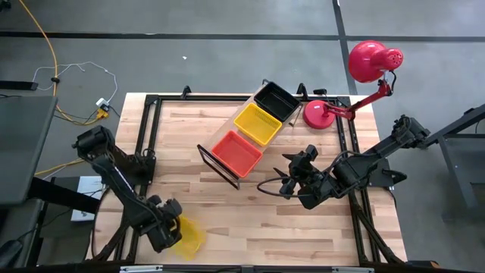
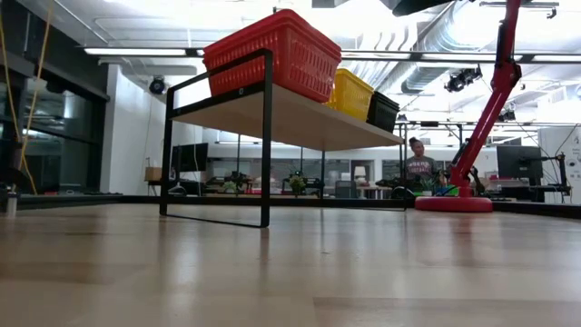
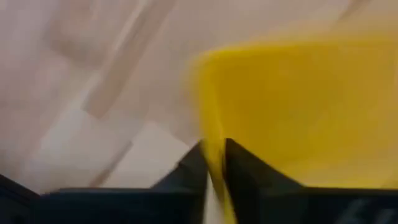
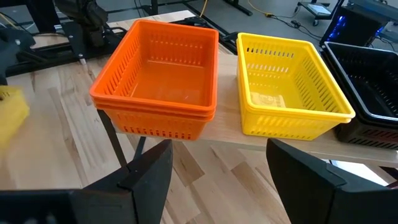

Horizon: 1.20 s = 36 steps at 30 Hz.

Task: Stack baskets on shelf by color
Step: Stack the yellow basket on top of the yellow baskets on the shelf

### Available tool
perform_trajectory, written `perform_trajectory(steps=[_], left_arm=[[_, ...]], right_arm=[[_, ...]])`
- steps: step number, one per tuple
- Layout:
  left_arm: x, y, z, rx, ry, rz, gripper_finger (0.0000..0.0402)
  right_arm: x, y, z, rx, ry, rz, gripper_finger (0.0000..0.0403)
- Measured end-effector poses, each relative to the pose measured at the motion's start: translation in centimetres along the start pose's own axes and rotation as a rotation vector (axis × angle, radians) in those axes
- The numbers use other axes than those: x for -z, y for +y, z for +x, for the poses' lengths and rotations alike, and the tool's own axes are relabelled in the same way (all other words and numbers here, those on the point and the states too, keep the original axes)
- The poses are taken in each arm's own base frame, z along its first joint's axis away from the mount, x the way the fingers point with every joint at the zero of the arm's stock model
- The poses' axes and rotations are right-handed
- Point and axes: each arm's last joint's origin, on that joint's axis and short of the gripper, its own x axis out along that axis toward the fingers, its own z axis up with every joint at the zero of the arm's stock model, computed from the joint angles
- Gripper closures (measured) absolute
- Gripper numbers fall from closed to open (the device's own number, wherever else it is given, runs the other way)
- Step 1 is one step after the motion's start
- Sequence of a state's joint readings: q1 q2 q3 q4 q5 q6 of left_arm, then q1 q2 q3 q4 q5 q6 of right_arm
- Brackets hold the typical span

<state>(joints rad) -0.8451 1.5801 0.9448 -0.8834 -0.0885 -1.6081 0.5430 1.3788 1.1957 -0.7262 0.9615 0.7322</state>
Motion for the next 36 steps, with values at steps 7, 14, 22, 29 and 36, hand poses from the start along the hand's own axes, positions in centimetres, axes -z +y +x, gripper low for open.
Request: perform_trajectory(steps=[7,14,22,29,36], left_arm=[[-2.6,0.6,-7.8,0.027,-0.18,0.066,0.0392],[-5.1,3.4,-19.7,0.136,-0.659,0.091,0.04],[-12.0,7.4,-26.3,-0.012,-0.927,0.065,0.0401],[-21.5,10.0,-25.8,-0.014,-0.895,0.033,0.0401],[-30.3,11.2,-22.5,0.111,-0.861,0.049,0.0401]], right_arm=[[0.0,0.0,0.0,-0.007,0.006,0.0,0.0155],[0.1,0.0,0.0,-0.015,0.019,-0.024,0.0155],[0.1,0.1,0.0,-0.035,0.033,-0.039,0.0155],[0.0,0.4,-0.3,-0.052,0.01,-0.069,0.0155],[0.1,0.5,-0.4,-0.053,0.009,-0.071,0.0155]])
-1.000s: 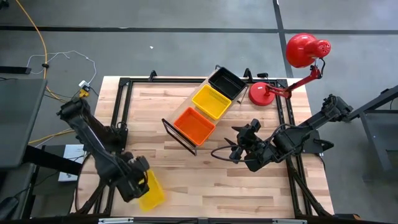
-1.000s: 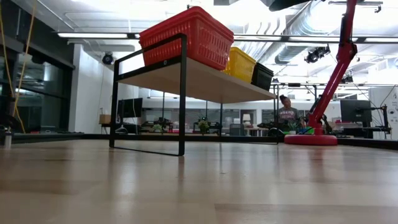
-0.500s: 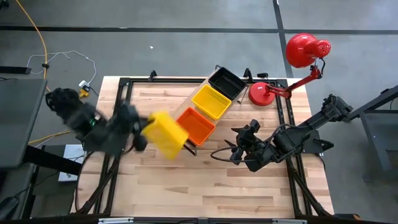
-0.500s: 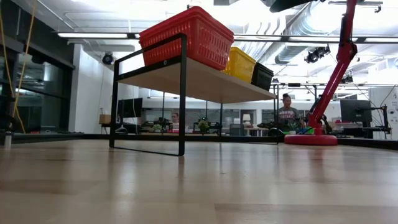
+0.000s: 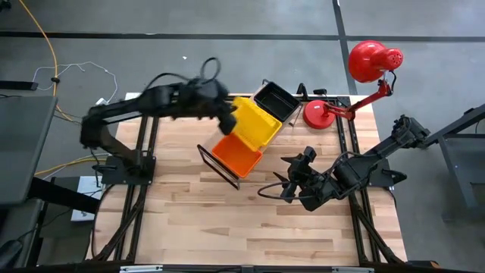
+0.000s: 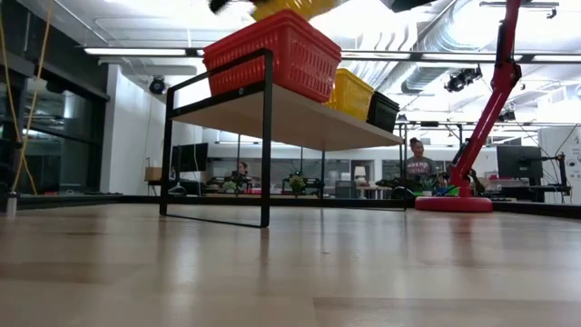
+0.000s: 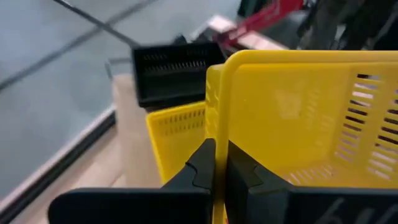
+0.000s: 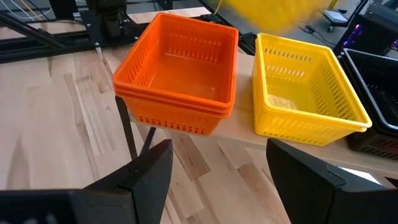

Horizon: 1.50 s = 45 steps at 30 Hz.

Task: Stack baskets on shelf by color
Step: Stack the yellow basket on top of the yellow baskets on the shelf

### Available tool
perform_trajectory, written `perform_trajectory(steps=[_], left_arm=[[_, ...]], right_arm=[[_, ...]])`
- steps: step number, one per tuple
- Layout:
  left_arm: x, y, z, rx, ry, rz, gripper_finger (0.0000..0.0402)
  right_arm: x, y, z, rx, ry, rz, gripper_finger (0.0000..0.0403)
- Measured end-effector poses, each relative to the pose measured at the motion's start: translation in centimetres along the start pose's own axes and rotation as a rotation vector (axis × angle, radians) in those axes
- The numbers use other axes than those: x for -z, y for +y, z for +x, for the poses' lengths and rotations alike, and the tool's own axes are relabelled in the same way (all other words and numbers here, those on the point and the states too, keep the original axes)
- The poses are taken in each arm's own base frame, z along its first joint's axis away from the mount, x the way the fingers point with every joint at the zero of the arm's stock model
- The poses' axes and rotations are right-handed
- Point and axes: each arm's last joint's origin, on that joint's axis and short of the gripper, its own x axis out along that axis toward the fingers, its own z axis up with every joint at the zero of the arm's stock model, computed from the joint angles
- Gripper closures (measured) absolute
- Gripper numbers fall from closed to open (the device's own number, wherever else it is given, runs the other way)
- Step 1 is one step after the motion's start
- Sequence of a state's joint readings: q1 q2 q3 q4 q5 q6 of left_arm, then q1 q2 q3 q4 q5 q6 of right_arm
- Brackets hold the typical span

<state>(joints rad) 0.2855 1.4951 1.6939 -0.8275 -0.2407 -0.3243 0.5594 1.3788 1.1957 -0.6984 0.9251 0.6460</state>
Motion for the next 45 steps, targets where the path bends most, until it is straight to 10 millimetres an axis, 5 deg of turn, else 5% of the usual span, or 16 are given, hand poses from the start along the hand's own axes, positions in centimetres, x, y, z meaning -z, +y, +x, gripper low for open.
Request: perform_trajectory(steps=[5,10,21,38,45], left_arm=[[0.0,0.9,5.1,0.034,0.069,-0.014,0.0401],[0.0,1.9,7.7,0.035,0.092,-0.036,0.0401],[-0.3,4.1,8.5,-0.08,0.082,-0.08,0.0401],[0.1,3.6,8.4,-0.029,0.128,-0.064,0.04],[0.3,3.6,8.3,-0.004,0.159,-0.057,0.0361]], right_arm=[[0.0,0.0,0.0,0.0,0.0,0.0,0.0155],[0.0,0.0,-0.1,-0.002,0.0,-0.002,0.0155],[0.0,0.0,-0.1,-0.003,-0.001,-0.002,0.0155],[0.0,0.0,-0.1,0.002,-0.005,0.0,0.0155],[0.0,0.1,-0.1,-0.005,0.0,0.007,0.0155]])
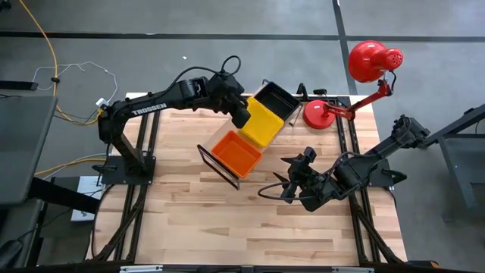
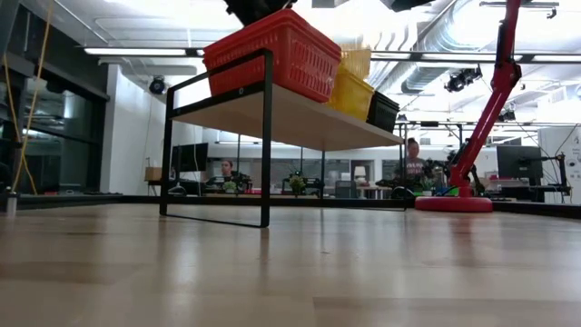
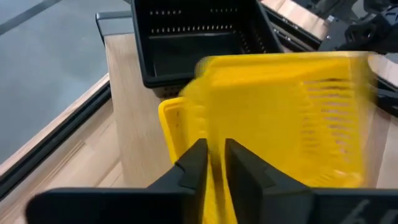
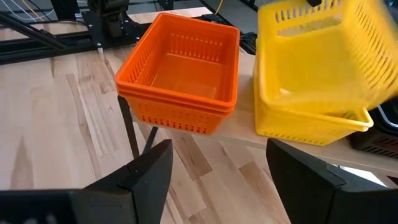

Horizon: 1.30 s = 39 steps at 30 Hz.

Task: Stack baskets on shelf by color
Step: Stack the yellow basket on top of the yellow baskets on the shelf, then return to Home Position

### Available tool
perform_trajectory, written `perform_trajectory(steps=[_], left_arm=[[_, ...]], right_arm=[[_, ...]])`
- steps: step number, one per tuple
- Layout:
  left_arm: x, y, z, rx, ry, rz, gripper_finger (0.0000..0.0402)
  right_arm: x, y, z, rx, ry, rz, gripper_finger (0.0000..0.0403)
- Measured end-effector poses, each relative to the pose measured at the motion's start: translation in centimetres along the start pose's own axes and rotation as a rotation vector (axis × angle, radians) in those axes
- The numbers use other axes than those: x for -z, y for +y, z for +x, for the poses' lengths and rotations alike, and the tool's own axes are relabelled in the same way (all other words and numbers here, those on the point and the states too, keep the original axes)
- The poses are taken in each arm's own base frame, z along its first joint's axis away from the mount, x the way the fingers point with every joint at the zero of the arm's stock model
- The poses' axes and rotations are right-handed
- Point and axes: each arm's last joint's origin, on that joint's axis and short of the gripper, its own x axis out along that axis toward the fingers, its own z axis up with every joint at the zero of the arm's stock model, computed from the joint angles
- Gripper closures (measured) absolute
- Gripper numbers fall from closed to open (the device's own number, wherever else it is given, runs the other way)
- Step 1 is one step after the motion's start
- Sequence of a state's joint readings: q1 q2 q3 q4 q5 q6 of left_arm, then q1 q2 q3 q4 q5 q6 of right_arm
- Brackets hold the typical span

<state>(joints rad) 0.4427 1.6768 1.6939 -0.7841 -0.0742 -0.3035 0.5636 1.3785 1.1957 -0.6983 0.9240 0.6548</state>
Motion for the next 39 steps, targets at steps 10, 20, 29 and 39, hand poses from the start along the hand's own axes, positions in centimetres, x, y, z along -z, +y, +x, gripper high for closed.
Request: perform_trajectory(steps=[10,20,29,39], left_arm=[[-0.6,0.4,-1.0,0.011,-0.005,0.009,0.0276],[-1.4,-0.6,-5.9,0.052,-0.086,0.092,0.0252],[4.0,-4.5,-10.7,0.229,-0.307,0.309,0.0287],[17.0,-4.2,-13.2,0.488,-0.553,0.37,0.0349]], right_arm=[[0.0,0.0,0.0,0.006,-0.005,-0.005,0.0155],[0.0,0.1,0.0,-0.011,0.003,0.005,0.0155],[0.0,-0.1,0.0,0.016,-0.004,-0.017,0.0155],[-0.1,-0.1,0.0,0.038,-0.034,0.022,0.0155]])
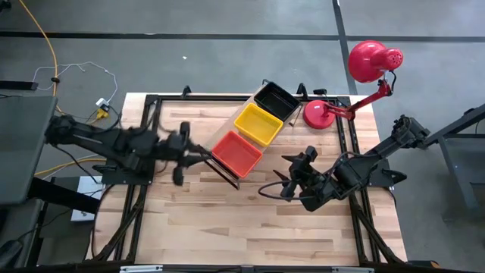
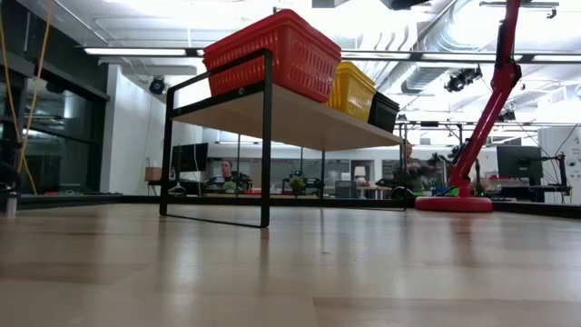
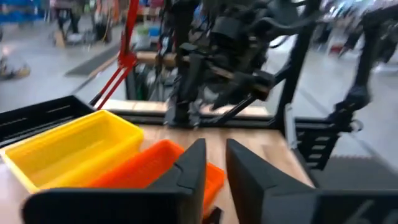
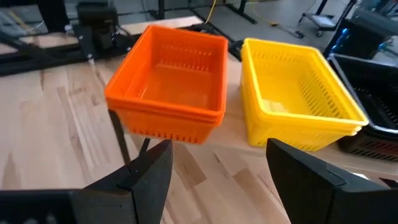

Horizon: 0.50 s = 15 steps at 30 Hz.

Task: Stack baskets on shelf by color
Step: Return to Home Position

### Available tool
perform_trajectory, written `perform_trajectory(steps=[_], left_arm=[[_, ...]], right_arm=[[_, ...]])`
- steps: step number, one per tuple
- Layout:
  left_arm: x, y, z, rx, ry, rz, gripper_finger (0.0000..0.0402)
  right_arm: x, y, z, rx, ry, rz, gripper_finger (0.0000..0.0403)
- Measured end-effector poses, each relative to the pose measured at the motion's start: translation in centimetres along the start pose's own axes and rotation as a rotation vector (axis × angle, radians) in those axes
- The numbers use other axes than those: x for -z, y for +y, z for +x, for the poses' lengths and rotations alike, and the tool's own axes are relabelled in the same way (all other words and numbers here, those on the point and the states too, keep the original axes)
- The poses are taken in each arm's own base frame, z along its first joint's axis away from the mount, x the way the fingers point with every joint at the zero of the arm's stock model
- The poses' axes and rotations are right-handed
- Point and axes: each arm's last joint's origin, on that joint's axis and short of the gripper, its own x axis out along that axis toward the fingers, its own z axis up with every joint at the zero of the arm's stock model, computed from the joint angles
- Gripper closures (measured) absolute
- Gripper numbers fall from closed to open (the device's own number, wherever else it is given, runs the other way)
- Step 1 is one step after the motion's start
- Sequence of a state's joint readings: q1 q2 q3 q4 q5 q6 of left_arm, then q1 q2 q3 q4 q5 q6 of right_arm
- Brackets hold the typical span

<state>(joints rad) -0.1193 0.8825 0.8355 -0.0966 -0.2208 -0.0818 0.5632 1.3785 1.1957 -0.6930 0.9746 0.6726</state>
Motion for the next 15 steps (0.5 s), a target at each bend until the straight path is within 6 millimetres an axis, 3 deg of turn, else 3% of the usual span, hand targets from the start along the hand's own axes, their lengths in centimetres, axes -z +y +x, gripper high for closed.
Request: perform_trajectory(steps=[4,7,11,15], left_arm=[[4.0,-0.8,-1.9,0.041,-0.091,0.009,0.0392],[5.9,-0.9,-3.0,0.065,-0.113,0.053,0.0395],[6.7,-0.6,-4.2,0.135,-0.137,0.141,0.04],[7.4,-0.4,-4.7,0.323,-0.12,0.257,0.0401]], right_arm=[[-0.2,0.0,0.0,0.016,-0.028,0.019,0.0155],[-0.3,-0.1,0.2,0.022,-0.028,0.021,0.0155],[-0.5,-0.3,0.5,0.043,-0.035,0.062,0.0155],[-0.7,-0.5,0.7,0.015,-0.012,0.061,0.0155]])
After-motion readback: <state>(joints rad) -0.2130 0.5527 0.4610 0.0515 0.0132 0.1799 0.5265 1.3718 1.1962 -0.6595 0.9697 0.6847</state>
